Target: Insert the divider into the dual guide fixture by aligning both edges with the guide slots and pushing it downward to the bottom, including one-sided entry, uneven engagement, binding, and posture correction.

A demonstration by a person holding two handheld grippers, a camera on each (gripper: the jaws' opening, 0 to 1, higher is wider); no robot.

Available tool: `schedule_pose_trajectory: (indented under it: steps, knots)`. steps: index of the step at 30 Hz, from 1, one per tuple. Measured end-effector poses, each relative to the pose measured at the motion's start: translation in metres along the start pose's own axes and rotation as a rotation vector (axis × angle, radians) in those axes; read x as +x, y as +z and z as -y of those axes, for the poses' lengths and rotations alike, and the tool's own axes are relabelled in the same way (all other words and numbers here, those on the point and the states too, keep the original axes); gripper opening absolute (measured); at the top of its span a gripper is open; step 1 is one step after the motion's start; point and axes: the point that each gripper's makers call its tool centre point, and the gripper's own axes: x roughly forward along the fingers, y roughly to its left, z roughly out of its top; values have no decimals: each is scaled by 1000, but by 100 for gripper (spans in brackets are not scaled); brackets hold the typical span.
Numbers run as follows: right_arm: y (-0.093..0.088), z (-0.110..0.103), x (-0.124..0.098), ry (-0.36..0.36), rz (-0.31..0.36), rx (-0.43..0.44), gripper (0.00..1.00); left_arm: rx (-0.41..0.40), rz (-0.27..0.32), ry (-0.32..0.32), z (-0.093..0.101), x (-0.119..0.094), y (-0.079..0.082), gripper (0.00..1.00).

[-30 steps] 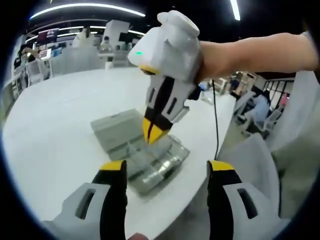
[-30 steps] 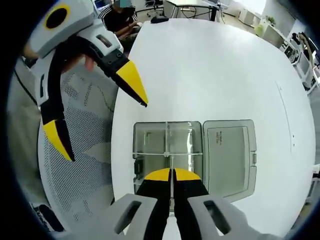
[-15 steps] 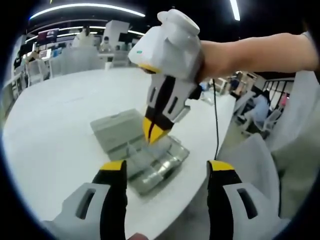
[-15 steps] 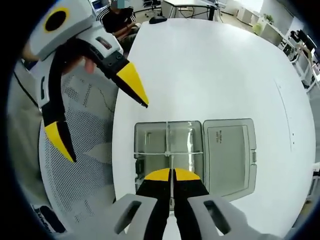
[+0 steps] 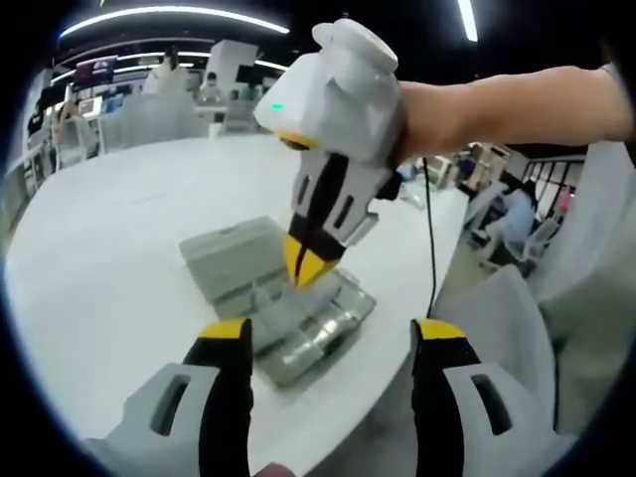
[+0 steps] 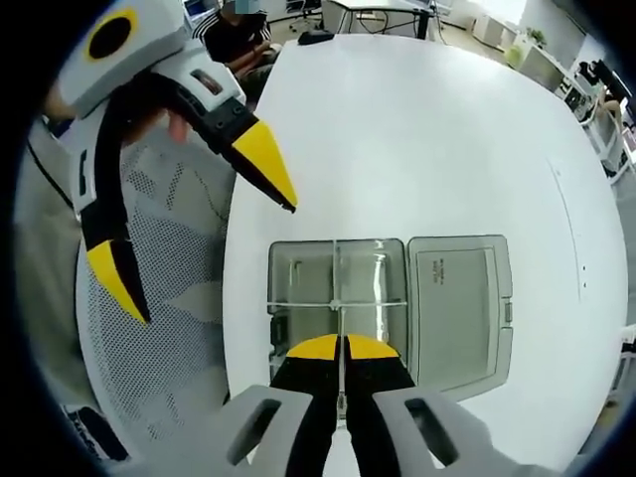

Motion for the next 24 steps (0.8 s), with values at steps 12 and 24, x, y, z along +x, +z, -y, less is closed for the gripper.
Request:
schedule_pose_trajectory:
  steps: [12,24]
  knots:
    - [-1,2,5,-1,7,11,0,-3,-1,2,-2,0,0,63]
    - [0,0,8,3,2,-3,0,-6,-3,2,-2,0,-2,63]
